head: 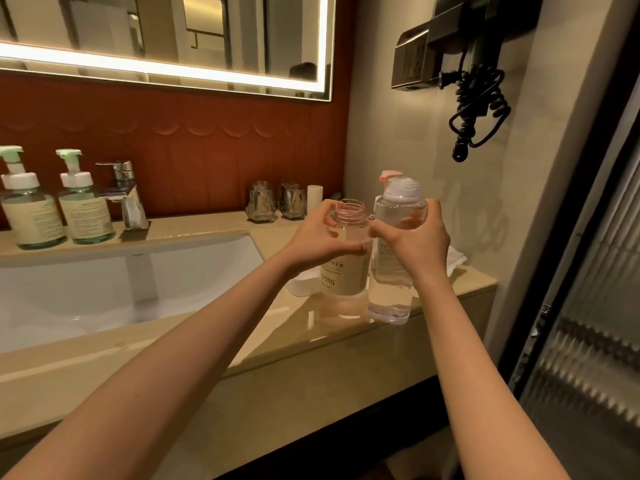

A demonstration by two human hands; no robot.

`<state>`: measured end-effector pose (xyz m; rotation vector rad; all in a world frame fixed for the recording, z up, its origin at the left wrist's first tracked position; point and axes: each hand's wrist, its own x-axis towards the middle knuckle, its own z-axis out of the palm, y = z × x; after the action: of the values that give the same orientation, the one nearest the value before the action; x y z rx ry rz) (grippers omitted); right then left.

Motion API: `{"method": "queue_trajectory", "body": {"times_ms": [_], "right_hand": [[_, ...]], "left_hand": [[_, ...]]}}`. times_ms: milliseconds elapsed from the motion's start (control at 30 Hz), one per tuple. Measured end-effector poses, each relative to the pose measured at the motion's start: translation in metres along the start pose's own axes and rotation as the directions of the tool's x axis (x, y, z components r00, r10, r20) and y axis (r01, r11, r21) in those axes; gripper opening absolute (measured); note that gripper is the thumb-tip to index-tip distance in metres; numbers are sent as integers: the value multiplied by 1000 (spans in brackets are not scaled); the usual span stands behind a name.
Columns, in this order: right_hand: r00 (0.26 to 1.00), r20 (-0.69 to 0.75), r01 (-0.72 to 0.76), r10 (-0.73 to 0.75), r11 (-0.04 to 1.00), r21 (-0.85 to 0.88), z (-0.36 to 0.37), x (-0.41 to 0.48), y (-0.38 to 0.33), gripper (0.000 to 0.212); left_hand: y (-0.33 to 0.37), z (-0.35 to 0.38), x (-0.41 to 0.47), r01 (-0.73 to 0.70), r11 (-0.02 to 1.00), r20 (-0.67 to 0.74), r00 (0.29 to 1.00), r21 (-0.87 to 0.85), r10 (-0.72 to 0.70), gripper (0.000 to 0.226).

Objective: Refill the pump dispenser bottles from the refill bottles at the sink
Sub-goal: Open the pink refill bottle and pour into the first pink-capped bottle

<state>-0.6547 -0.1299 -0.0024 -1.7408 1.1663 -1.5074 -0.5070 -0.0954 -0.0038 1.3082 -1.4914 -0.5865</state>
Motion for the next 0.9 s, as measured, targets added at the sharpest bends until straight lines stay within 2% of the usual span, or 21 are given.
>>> {"method": "queue_trajectory", "body": {"times_ms": [133, 233, 333, 500, 733, 900], "right_hand": [[996, 72, 56, -56, 998, 0, 8, -8, -6, 57], [985, 146, 87, -86, 996, 5, 17, -16, -14, 77], [968, 211, 137, -133, 991, 0, 24, -22, -23, 64], [939, 290, 224, -186, 969, -103, 38, -28, -36, 58], [895, 391, 320, -213, 918, -233, 55, -37, -48, 69], [858, 463, 385, -223, 876, -291, 69, -44, -54, 63]], "left_hand": [[-3, -16, -18, 15, 1000, -6, 1000, -11, -15, 57], [-6, -32, -33, 38, 999, -8, 999, -23, -38, 62], [-10, -48, -49, 63, 998, -4, 998, -15, -63, 63], [-14, -68, -63, 84, 996, -71, 994, -24, -86, 62], [-26, -91, -79, 124, 992, -133, 983, -5, -124, 62], [-32, -100, -88, 151, 988, -173, 973, -15, -151, 69]]}}
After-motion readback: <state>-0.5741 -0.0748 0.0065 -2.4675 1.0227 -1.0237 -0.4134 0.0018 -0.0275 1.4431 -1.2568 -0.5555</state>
